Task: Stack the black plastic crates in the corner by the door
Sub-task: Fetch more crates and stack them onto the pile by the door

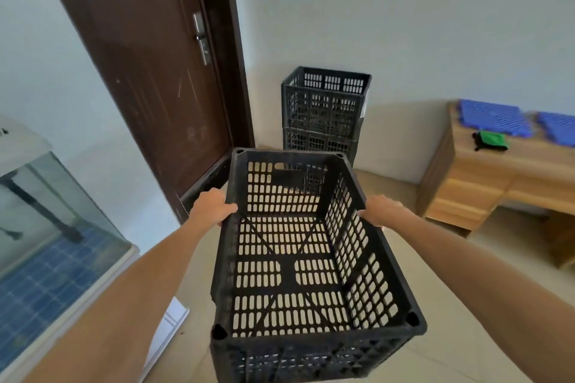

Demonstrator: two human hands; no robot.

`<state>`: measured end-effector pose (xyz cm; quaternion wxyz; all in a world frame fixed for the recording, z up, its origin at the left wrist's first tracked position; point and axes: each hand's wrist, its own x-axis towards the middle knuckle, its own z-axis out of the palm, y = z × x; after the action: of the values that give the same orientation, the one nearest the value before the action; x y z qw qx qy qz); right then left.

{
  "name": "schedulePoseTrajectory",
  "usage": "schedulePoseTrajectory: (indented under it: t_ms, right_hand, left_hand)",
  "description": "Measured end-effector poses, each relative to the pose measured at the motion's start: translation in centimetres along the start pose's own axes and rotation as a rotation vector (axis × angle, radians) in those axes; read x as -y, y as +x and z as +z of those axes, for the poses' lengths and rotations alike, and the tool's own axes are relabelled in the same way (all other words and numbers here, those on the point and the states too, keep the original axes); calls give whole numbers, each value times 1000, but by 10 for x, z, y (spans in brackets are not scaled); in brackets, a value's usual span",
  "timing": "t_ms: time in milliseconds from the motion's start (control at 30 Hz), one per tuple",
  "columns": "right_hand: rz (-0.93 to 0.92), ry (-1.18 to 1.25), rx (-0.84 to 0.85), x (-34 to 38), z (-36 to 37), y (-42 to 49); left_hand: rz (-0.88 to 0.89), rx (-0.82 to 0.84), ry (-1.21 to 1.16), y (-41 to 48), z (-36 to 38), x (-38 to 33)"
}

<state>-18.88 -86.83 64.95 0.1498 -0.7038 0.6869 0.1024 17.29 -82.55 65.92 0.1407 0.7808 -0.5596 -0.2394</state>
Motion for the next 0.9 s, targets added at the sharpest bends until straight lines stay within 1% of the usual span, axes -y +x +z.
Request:
schedulePoseTrajectory:
  t_ms: [133,267,433,533,667,767,900]
  right_hand:
    - [14,-6,-80,-18,-32,40]
    - [23,32,-190,-22,-62,85]
    - [35,46,-269,-5,-99,149]
    - [56,92,-317,13,-123,193]
    - [101,122,-322,34,-160,250]
    - [128,175,-367,41,-190,289]
    - [153,167,-387,41,-232,338]
  left_hand:
    - [9,-22,10,44,-5,-34]
    - [59,-104,7,100,-18,-62]
    - [70,-129,11,181,-42,-83]
    - [110,-148,20,238,-61,-92]
    - [151,-154,29,317,-88,-111]
    - [190,-193,-19,367,-107,-131]
    - [225,-254,-163,425,-127,-168]
